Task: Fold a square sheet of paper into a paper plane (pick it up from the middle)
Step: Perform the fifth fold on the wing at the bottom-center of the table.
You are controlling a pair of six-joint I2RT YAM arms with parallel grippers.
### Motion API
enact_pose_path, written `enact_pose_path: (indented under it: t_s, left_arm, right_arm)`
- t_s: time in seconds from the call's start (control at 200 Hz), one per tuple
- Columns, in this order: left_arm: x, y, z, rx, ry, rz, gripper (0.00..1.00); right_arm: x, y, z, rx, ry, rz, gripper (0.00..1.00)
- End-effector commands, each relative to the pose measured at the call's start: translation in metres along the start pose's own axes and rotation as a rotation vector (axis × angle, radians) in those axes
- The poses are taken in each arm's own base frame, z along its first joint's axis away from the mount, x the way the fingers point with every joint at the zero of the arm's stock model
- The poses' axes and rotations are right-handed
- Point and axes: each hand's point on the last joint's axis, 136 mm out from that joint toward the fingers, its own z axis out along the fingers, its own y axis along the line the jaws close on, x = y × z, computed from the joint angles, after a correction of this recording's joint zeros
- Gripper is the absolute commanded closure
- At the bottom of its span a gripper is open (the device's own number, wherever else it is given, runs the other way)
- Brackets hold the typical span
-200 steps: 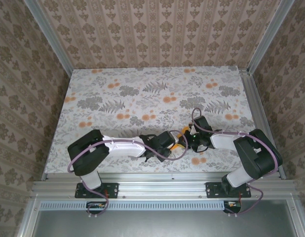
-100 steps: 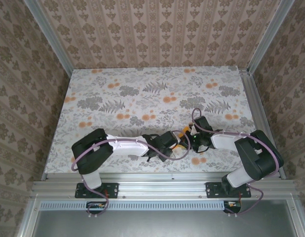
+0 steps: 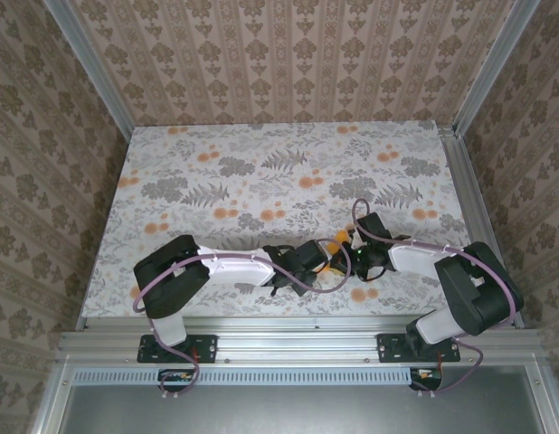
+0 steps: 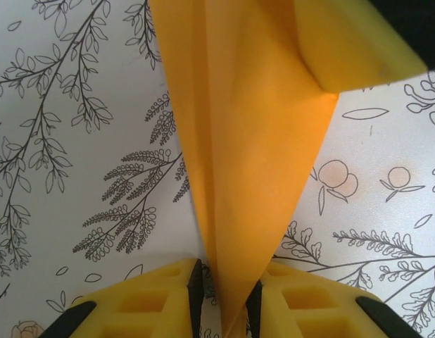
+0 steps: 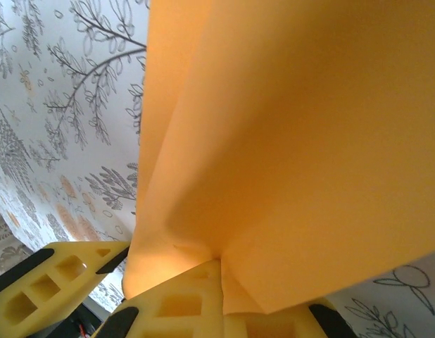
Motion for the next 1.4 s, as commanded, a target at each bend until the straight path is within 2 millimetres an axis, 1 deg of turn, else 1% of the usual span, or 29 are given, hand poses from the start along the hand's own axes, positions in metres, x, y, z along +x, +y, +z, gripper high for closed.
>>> enact_pose_path:
  t_s: [0.0,0.085,0.255,0.635,0.735,0.85,1.06,1.395]
  left_arm:
    - [0.035,0.005,0.027,-0.02,0.105,0.044,0.74]
    - [0.035,0.003,0.027,-0.009,0.101,0.052,0.74]
    - [0.039,0.003,0.028,-0.006,0.111,0.057,0.75]
    - [0.041,0.004,0.028,-0.006,0.114,0.06,0.76]
    - [0.04,0.004,0.028,-0.005,0.111,0.059,0.76]
    - [0.042,0.004,0.028,-0.007,0.115,0.056,0.76]
    - [0.041,0.005,0.029,-0.008,0.114,0.058,0.76]
    - [0.043,0.005,0.03,-0.007,0.121,0.06,0.76]
  right_arm:
    - [-0.008,0.001,-0.002,0.026,-0.015,-0.02,1.0]
    - [-0.013,0.008,-0.003,0.02,-0.024,-0.034,1.0]
    - [-0.016,0.008,-0.004,0.048,-0.019,-0.055,1.0]
    - [-0.018,-0.01,-0.002,0.151,-0.008,-0.09,1.0]
    - [-0.019,-0.011,0.001,0.157,0.001,-0.097,1.0]
    - [-0.016,-0.015,0.001,0.165,0.011,-0.098,1.0]
    - [-0.011,-0.028,0.003,0.214,0.03,-0.108,1.0]
    - [-0.011,-0.034,0.006,0.223,0.027,-0.099,1.0]
